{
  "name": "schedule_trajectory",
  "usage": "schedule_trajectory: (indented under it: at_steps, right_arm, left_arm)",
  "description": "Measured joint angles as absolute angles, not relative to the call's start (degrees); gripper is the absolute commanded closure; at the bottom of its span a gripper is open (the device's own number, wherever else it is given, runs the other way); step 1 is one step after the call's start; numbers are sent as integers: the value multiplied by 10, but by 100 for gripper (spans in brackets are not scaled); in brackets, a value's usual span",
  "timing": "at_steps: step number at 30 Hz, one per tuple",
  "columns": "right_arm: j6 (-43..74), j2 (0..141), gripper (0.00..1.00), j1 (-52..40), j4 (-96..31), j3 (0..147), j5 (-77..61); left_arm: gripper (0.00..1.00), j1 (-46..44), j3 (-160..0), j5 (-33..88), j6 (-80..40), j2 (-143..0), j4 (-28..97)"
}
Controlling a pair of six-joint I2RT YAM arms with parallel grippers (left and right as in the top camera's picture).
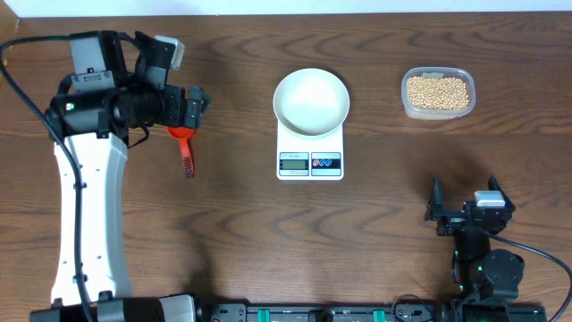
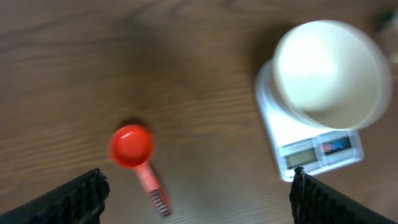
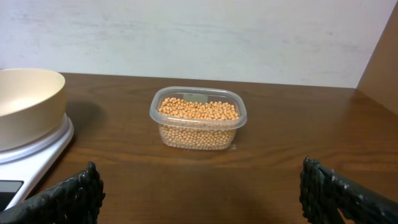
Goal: Scoop item into bowl and weigh 50g on scale
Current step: 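Move the left gripper toward the red scoop handle, then grasp the red scoop with the left gripper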
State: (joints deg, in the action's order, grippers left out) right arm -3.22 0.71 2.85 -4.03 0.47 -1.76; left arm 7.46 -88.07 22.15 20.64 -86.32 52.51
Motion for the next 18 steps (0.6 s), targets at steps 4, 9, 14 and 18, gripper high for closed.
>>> schedule_trajectory:
  at_steps: [4,9,14,18]
  right_arm:
    - [-32,7,1,29,-40,5,-18]
    - [-32,7,1,29,-40,5,-18]
    - [-32,7,1,29,-40,5,-18]
    - [-32,7,1,29,-40,5,-18]
  left_arm:
    - [11,76,-881,138,178,-905,518]
    - [20,92,-881,83,135,-969,495]
    - [25,111,-881,67,90,-1031,466]
    - [37,116,-881,60,70,-1077,451]
